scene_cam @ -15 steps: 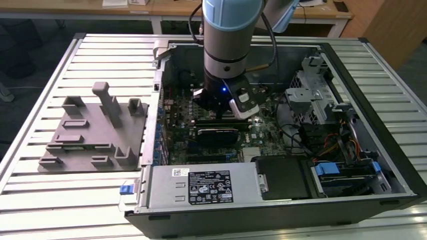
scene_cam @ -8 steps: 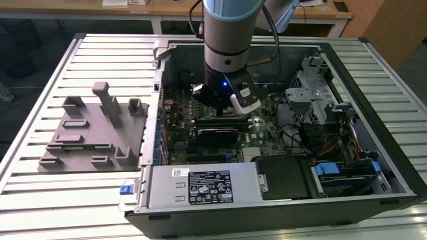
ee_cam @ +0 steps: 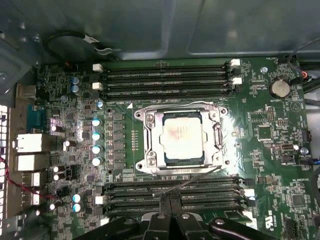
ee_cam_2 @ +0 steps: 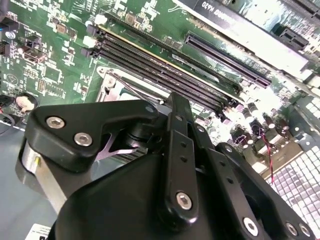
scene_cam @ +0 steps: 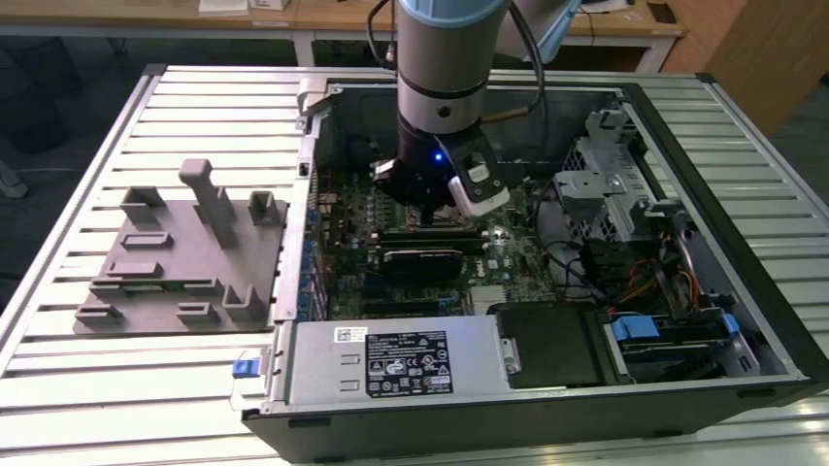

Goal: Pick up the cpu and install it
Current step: 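Install the second cpu locking lever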

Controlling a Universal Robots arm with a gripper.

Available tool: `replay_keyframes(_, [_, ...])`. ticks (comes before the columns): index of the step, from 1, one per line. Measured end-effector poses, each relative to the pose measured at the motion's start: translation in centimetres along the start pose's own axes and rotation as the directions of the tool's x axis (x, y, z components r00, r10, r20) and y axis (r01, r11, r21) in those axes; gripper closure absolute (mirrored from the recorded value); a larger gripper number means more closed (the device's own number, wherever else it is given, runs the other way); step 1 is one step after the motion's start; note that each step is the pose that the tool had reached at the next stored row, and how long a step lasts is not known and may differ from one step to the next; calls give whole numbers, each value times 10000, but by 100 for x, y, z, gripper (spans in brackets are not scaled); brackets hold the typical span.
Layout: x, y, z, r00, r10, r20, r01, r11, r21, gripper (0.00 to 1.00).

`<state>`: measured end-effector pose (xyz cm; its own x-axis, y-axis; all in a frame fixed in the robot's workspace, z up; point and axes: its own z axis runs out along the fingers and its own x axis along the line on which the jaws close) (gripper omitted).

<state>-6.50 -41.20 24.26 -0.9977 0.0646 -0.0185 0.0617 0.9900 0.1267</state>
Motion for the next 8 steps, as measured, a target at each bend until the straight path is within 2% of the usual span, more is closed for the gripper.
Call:
replay_keyframes(2, [-2,3,-23,10000,-1,1,1,10000,35,89])
replay_keyframes(6, [-4,4,-30,10000,-1,1,1,10000,26,89])
replay_keyframes(7, [-4,3,-30,10000,-2,-2,2,10000,-17,89])
replay_keyframes(8, [-4,3,-30,10000,-6,-8,6,9999,-103,89])
